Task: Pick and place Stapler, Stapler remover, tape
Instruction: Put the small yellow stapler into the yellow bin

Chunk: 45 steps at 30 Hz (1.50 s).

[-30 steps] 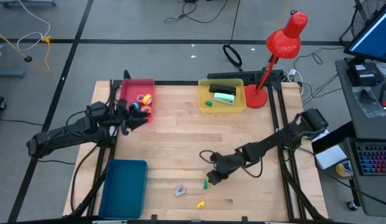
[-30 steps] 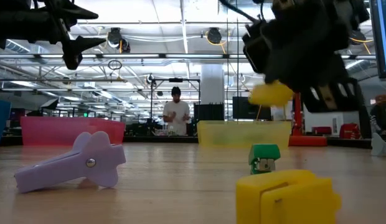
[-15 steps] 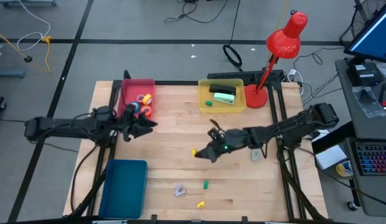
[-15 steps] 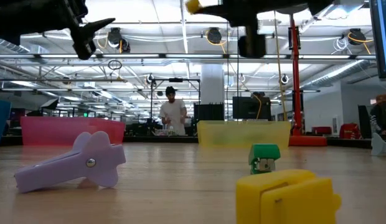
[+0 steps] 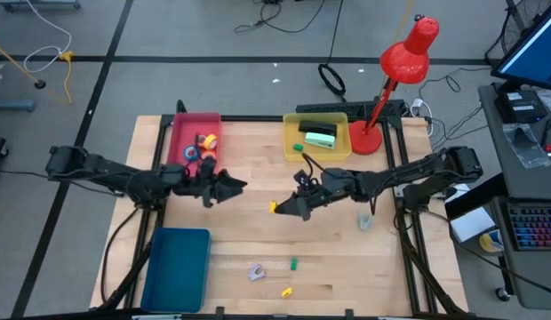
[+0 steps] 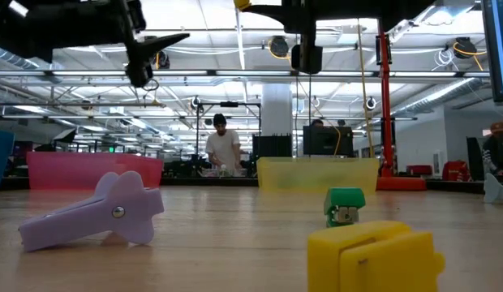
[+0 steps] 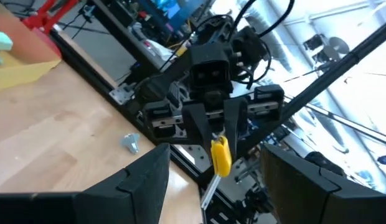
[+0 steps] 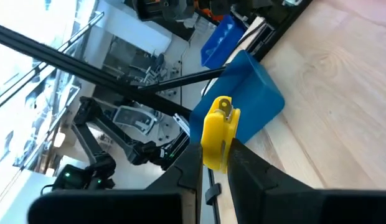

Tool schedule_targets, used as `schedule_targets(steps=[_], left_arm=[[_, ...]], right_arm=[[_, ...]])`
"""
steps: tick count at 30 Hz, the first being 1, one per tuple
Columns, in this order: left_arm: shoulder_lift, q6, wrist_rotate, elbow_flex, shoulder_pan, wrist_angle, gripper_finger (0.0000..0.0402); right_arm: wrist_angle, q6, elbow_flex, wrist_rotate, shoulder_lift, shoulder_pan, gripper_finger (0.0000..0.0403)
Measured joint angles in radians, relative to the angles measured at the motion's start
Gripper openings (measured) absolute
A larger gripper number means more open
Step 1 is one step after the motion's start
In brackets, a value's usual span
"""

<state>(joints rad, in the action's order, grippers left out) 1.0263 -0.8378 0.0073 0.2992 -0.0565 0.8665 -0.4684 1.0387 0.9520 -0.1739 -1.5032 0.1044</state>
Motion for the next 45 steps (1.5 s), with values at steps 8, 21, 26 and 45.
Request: schedule_targets(steps=[8,21,26,45], left_arm=[[0.181,0.054,0.030,0.204,-0.012,-0.053,0.0248],[0.297,0.066,0.095,0.386,-0.017,-0.236,0.0248],[0.297,0.065,0.071,0.395,-0.032,-0.246,0.0248],[0.296,0.053,0.017,0.398,-0.033,-0.251,0.0244]], right_arm=[[-0.034,-0.036,0.000,-0.014,0.000,-0.007,0.0041],[-0.066,-0.075,0.000,-0.016,0.000,-0.007,0.0041],[-0.096,-0.075,0.000,-0.036,0.001,-0.013,0.0041],[-0.096,-0.086,0.000,-0.011,0.001,-0.046,0.0041]])
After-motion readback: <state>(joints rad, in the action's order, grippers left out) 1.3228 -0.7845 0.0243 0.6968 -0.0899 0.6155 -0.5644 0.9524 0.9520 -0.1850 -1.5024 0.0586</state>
